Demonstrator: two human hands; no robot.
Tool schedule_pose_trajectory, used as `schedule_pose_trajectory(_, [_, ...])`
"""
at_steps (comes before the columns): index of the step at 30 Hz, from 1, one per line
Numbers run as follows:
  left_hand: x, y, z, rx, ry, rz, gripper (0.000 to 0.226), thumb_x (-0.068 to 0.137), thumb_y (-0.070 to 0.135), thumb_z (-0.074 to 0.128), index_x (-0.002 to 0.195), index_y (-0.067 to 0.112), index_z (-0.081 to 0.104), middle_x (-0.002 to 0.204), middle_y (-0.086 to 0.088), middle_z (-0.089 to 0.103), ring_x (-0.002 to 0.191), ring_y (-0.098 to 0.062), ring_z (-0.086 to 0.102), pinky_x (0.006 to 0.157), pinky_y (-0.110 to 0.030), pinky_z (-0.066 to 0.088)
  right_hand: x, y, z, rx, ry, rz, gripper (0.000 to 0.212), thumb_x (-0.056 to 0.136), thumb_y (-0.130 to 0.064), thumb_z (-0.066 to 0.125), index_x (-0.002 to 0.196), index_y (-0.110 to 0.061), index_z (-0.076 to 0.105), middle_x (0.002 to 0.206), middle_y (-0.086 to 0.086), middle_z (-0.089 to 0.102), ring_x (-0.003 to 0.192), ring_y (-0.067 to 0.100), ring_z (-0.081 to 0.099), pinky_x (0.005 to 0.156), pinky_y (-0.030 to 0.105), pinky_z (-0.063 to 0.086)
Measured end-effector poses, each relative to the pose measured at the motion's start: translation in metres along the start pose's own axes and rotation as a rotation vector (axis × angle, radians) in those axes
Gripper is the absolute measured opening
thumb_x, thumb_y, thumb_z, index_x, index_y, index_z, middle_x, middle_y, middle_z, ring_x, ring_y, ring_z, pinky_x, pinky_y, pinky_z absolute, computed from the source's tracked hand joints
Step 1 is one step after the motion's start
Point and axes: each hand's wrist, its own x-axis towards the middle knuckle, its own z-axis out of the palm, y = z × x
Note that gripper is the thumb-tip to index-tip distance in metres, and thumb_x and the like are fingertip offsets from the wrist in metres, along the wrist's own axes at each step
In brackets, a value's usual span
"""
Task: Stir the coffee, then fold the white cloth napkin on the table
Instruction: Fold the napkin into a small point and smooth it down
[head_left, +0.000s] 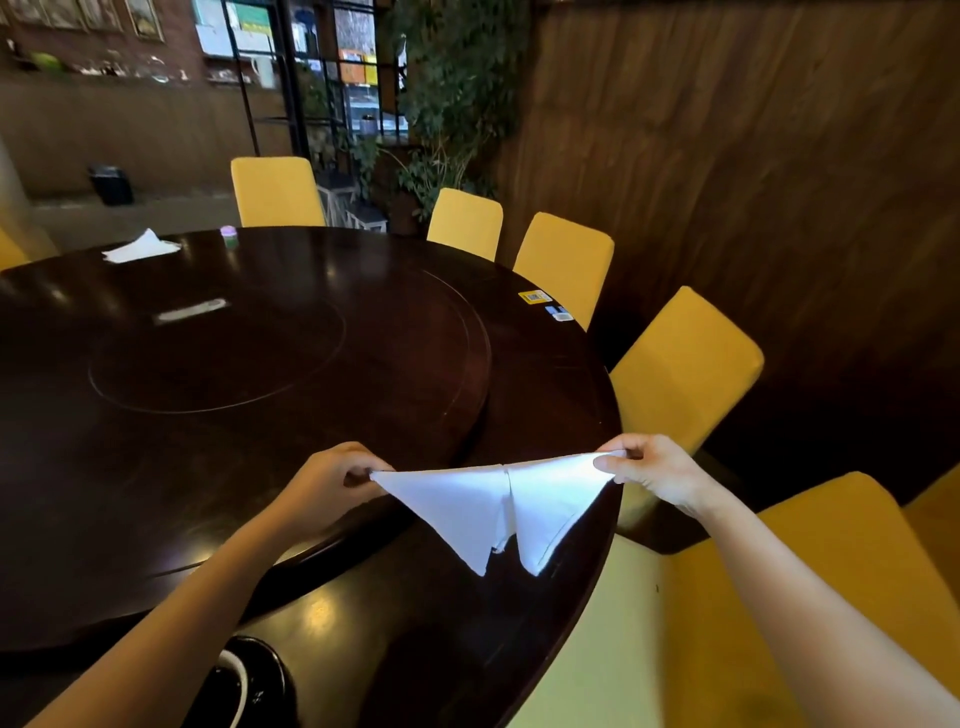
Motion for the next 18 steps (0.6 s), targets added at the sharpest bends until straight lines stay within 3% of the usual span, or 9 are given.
schedule_pose_trajectory(3, [-0.001, -0.001, -0.002, -0.107, -0.067, -0.062, 0.017, 0.087, 0.011, 0.062, 0.083, 0.027, 0.068, 0.097, 0.007, 0.067, 0.089, -0.005, 0.063, 0.080, -0.018, 0.047, -0.001, 0.001, -0.001, -0.021, 0.006, -0.020, 0.018, 0.083, -0.018, 0.068, 0.091, -0.002, 0.070, 0.100, 0.015, 0.068, 0.093, 0.020, 0.061, 0.082, 0.023, 0.044])
schedule_pose_trajectory(6, [-0.008, -0.001, -0.001, -0.542, -0.079, -0.195, 0.015, 0.093, 0.009, 0.052, 0.094, 0.004, 0.066, 0.099, -0.007, 0.070, 0.096, -0.016, 0.067, 0.089, -0.031, 0.053, -0.006, 0.005, -0.001, 0.083, -0.111, 0.084, 0.030, 0.080, -0.028, 0.069, 0.091, 0.000, 0.066, 0.096, 0.007, 0.069, 0.097, 0.018, 0.063, 0.090, 0.028, 0.046])
schedule_pose_trajectory(8, [-0.012, -0.001, 0.006, -0.816, -0.102, -0.314, 0.021, 0.096, 0.009, 0.044, 0.101, -0.005, 0.059, 0.101, -0.015, 0.070, 0.096, -0.024, 0.069, 0.083, -0.031, 0.056, -0.008, 0.014, 0.002, 0.313, -0.233, 0.226, 0.034, 0.072, -0.030, 0.072, 0.091, -0.003, 0.064, 0.103, 0.012, 0.071, 0.101, 0.025, 0.067, 0.089, 0.032, 0.053])
schedule_pose_trajectory(10, [-0.015, -0.005, 0.020, -0.996, -0.101, -0.434, 0.021, 0.097, 0.009, 0.042, 0.102, -0.004, 0.058, 0.097, -0.018, 0.071, 0.089, -0.028, 0.070, 0.075, -0.031, 0.058, -0.008, 0.025, 0.011, 0.449, -0.279, 0.341, 0.023, 0.076, -0.024, 0.070, 0.088, -0.005, 0.063, 0.101, 0.018, 0.072, 0.093, 0.029, 0.070, 0.078, 0.033, 0.059])
schedule_pose_trajectory(12, [-0.016, -0.014, 0.038, -1.090, -0.092, -0.558, 0.020, 0.097, 0.011, 0.045, 0.104, -0.002, 0.059, 0.095, -0.019, 0.070, 0.081, -0.027, 0.071, 0.070, -0.031, 0.059, -0.007, 0.038, 0.025, 0.417, -0.234, 0.440, 0.018, 0.085, -0.019, 0.065, 0.094, -0.005, 0.063, 0.093, 0.018, 0.071, 0.074, 0.022, 0.072, 0.063, 0.029, 0.059])
schedule_pose_trajectory(14, [-0.019, -0.025, 0.058, -1.114, -0.083, -0.699, 0.019, 0.095, 0.011, 0.048, 0.105, -0.003, 0.058, 0.092, -0.019, 0.069, 0.075, -0.026, 0.071, 0.064, -0.031, 0.059, -0.003, 0.058, 0.043, 0.340, -0.187, 0.538, 0.025, 0.087, -0.020, 0.063, 0.106, -0.003, 0.059, 0.091, 0.014, 0.066, 0.059, 0.012, 0.068, 0.054, 0.024, 0.056])
schedule_pose_trajectory(18, [-0.019, -0.045, 0.099, -1.031, -0.084, -0.937, 0.018, 0.094, 0.010, 0.052, 0.104, -0.004, 0.057, 0.093, -0.021, 0.067, 0.080, -0.028, 0.068, 0.059, -0.030, 0.060, 0.006, 0.090, 0.079, 0.214, -0.133, 0.699, 0.021, 0.086, -0.015, 0.065, 0.101, -0.002, 0.058, 0.081, 0.016, 0.063, 0.068, 0.017, 0.065, 0.056, 0.025, 0.057])
